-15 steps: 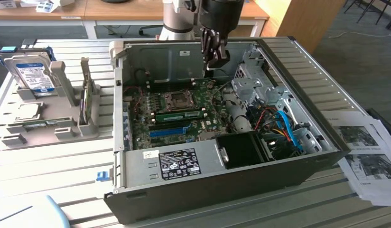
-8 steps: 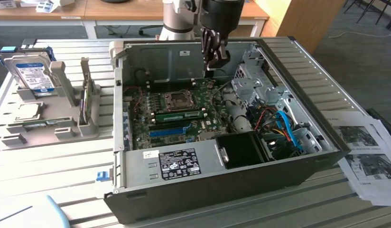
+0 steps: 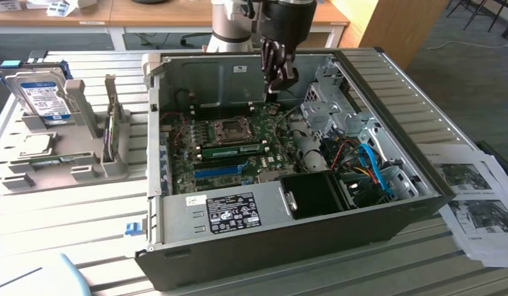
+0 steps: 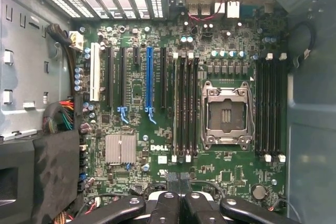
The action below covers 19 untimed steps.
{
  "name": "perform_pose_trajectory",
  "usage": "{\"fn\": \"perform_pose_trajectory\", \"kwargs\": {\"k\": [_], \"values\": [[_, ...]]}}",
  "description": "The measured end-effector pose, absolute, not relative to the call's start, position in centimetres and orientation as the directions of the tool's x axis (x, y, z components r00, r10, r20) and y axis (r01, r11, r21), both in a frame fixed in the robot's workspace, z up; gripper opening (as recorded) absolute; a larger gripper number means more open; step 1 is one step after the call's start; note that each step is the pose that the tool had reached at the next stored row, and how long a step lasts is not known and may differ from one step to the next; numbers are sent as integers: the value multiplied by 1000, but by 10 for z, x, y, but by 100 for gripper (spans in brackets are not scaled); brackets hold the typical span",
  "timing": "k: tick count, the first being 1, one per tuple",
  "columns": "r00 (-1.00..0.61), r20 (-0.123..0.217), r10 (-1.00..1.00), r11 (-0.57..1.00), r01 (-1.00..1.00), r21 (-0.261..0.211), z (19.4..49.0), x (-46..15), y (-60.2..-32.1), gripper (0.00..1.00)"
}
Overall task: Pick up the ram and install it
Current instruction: 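Press down the ram until it locks into place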
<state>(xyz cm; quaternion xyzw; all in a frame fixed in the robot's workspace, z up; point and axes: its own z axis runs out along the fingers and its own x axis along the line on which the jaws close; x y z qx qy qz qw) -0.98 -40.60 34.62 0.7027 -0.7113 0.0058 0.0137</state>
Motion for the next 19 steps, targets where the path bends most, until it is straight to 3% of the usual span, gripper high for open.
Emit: {"fn": "perform_pose_trajectory", "kwargs": {"k": [19], "values": [[-12, 28, -1000, 12, -1000, 11, 334, -10, -406, 9]]}}
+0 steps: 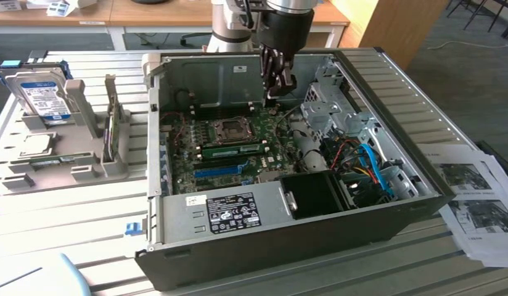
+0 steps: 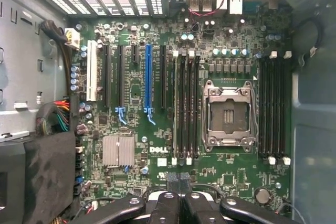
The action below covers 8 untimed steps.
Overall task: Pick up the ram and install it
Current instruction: 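Press down the ram until it locks into place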
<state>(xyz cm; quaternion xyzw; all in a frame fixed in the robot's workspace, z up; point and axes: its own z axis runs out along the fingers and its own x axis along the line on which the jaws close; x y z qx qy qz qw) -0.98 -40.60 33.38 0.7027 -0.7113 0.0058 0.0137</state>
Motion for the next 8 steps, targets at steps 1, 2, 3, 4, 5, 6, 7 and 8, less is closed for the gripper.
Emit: {"fn": "perform_pose_trajectory", "kwargs": {"k": [1, 2, 3, 4, 5, 6, 7, 8], "values": [[-12, 28, -1000, 12, -1000, 11, 333, -10, -406, 9], [-12, 28, -1000, 12, -1000, 11, 333, -10, -406, 9], [-12, 28, -1000, 12, -1000, 11, 332, -10, -406, 9], [-12, 28, -1000, 12, -1000, 11, 331, -10, -406, 9], [-12, 28, -1000, 12, -1000, 11, 331, -10, -406, 9], [-12, 28, -1000, 12, -1000, 11, 330, -10, -406, 9], [-12, 28, -1000, 12, -1000, 11, 329, -10, -406, 9], [-12, 28, -1000, 12, -1000, 11, 329, -10, -406, 9]]}}
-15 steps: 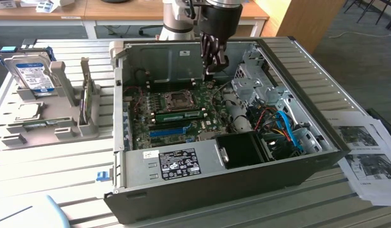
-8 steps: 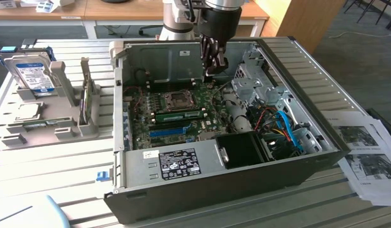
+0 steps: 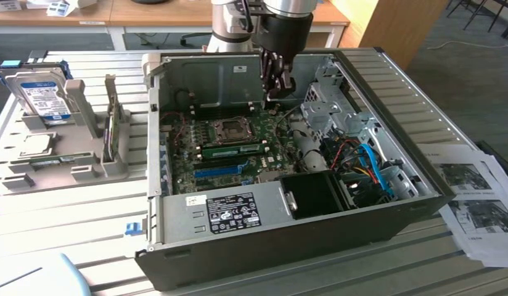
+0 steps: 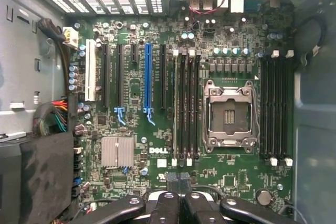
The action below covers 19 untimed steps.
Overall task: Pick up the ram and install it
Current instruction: 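Press down the ram until it locks into place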
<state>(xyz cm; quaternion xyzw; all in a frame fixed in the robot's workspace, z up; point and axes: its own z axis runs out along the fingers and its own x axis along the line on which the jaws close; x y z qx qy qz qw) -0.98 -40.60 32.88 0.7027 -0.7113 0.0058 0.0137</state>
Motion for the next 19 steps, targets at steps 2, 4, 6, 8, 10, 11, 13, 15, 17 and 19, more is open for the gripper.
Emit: {"fn": "perform_pose_trajectory", "kwargs": {"k": [2, 4, 6, 8, 10, 11, 13, 15, 17, 19], "values": [[-12, 28, -1000, 12, -1000, 11, 328, -10, -406, 9], [-12, 28, -1000, 12, -1000, 11, 326, -10, -406, 9], [-12, 28, -1000, 12, -1000, 11, 325, -10, -406, 9], [-12, 28, -1000, 12, -1000, 11, 323, -10, -406, 9], [-12, 28, -1000, 12, -1000, 11, 322, -10, -406, 9], [-12, 28, -1000, 12, -1000, 11, 321, -10, -406, 9], [-12, 28, -1000, 12, -1000, 11, 319, -10, -406, 9], [-12, 28, -1000, 12, -1000, 11, 317, -10, -406, 9], [-12, 28, -1000, 12, -1000, 11, 315, -10, -406, 9], [-12, 28, -1000, 12, -1000, 11, 313, -10, -406, 9]]}}
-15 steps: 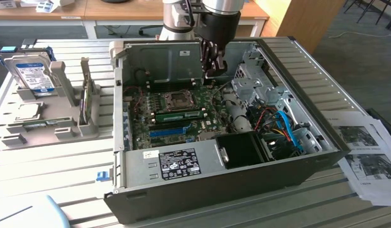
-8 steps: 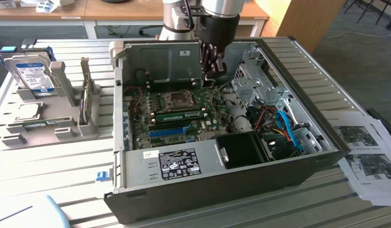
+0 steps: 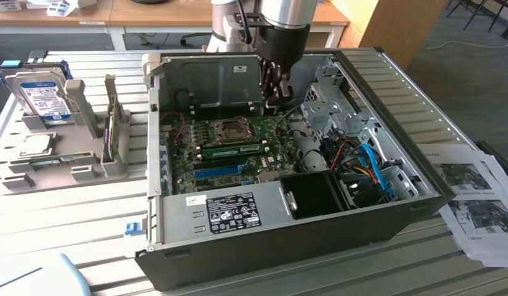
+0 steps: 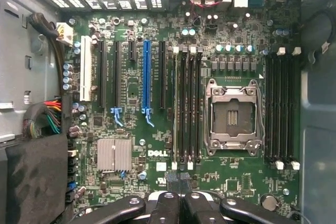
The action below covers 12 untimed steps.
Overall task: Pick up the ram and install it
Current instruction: 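Press down the ram until it locks into place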
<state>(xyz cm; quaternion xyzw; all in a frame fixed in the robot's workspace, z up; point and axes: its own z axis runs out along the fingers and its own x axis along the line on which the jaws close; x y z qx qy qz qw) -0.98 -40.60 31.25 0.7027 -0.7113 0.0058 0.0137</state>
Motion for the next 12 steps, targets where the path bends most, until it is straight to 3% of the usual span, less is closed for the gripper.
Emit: {"fn": "perform_pose_trajectory", "kwargs": {"k": [12], "values": [[-12, 28, -1000, 12, -1000, 11, 299, -10, -406, 9]]}}
